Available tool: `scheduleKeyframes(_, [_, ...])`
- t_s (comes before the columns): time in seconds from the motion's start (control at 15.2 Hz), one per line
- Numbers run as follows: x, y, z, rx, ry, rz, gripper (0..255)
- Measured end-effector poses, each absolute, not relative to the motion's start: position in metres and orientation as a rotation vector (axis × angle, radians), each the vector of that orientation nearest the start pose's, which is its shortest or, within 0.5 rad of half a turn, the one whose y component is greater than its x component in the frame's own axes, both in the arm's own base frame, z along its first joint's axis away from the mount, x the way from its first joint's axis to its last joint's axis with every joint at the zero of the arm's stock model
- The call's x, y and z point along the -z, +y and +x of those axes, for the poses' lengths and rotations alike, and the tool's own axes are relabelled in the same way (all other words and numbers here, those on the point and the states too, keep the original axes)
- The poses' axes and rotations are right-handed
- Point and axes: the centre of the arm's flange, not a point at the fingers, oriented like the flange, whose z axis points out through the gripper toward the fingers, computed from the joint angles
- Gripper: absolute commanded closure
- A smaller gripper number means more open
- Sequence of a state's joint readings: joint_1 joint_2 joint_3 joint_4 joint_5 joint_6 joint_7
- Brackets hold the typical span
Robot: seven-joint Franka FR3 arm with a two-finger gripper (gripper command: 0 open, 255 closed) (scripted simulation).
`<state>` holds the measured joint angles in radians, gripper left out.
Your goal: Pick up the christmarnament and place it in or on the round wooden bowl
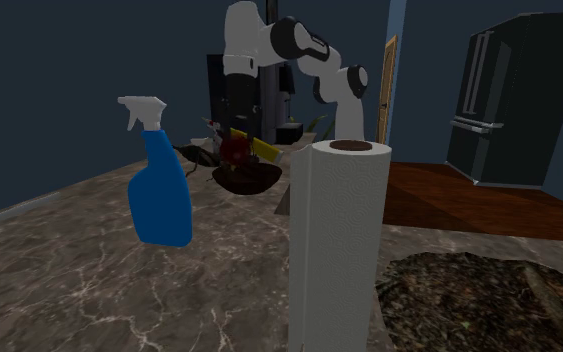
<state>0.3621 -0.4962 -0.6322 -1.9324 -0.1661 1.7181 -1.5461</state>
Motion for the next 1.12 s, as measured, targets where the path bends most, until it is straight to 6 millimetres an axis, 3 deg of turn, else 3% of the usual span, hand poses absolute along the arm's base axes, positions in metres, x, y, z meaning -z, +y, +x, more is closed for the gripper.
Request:
scheduleKeyframes(0.4, [-0.620,-0.197,0.403,0.347,-1.956,-2.530,255])
scheduleKeyframes(0.79, [-0.615,-0.197,0.403,0.347,-1.956,-2.531,255])
scheduleKeyframes(0.86, [-0.615,-0.197,0.403,0.347,-1.956,-2.531,0])
scheduleKeyframes(1.12, [-0.615,-0.197,0.403,0.348,-1.956,-2.531,0])
